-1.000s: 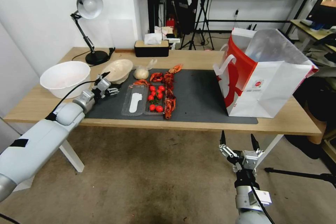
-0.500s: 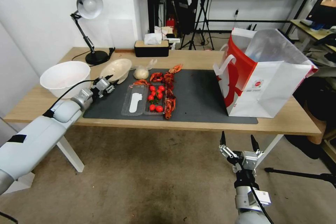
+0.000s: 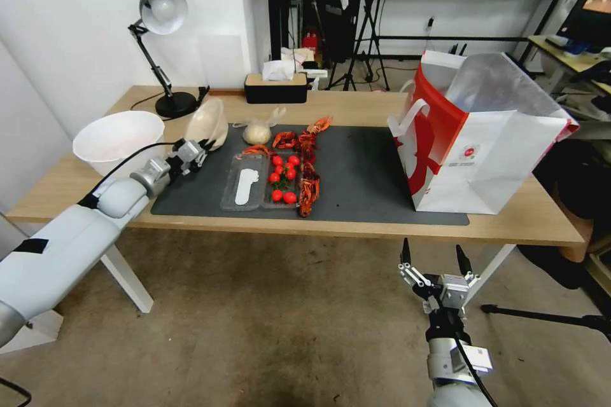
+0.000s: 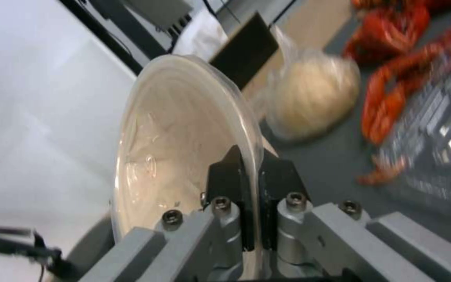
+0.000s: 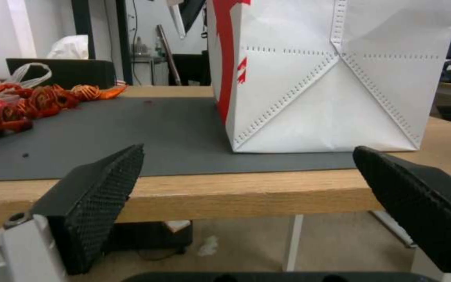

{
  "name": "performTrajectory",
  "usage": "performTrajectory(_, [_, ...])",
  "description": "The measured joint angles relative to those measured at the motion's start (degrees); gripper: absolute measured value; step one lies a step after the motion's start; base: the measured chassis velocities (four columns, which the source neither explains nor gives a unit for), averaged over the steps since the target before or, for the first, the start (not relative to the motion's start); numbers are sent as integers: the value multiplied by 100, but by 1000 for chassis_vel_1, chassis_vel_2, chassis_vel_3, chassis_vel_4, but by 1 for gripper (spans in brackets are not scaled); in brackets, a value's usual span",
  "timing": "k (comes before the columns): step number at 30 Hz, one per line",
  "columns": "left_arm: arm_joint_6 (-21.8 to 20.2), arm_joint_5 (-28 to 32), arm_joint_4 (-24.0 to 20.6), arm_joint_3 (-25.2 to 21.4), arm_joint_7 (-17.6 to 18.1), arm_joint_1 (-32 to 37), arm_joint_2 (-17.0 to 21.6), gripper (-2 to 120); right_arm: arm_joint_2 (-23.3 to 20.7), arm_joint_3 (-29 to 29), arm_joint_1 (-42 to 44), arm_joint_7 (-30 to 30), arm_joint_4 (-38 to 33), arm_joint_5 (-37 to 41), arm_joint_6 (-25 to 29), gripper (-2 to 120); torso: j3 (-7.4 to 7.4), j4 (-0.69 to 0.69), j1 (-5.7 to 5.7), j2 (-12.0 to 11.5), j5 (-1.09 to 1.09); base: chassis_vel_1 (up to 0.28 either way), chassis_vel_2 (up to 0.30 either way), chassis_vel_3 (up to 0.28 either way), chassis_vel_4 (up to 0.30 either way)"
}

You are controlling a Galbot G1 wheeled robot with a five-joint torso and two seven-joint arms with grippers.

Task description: Pick up the trash from the table and place it into the takeout bag.

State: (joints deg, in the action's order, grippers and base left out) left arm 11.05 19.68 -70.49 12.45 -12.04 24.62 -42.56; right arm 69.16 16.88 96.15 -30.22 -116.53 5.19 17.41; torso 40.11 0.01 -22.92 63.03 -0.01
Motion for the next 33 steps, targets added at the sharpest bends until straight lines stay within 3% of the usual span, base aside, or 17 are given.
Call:
performTrajectory(12, [-218,518,-751,406,174,-762,-203,1,26,8,18,-6,-12,-13,1,100,0,-1,0,0,1,0,0,0,0])
performTrajectory(17, [-497,1276,-1348,1084,411,-1558,-419,1,43,13,30,-10,-16,-31,1,100,0,-2,0,0,2,0,0,0,0])
performTrajectory(20, [-736,1873,-1615,1538,640,-2136,-707,1,49,18,38,-16,-20,-45,1,100,0,-1,0,0,1,0,0,0,0])
performTrajectory(23, [-811,2092,-1680,1684,694,-2369,-866,1,49,22,44,-18,-28,-48,1,100,0,-2,0,0,3,0,0,0,0])
performTrajectory(33, [-1138,3698,-1847,2292,1149,-3223,-2045,1,65,57,44,-26,-45,-59,-14,100,0,-1,0,0,2,0,0,0,0])
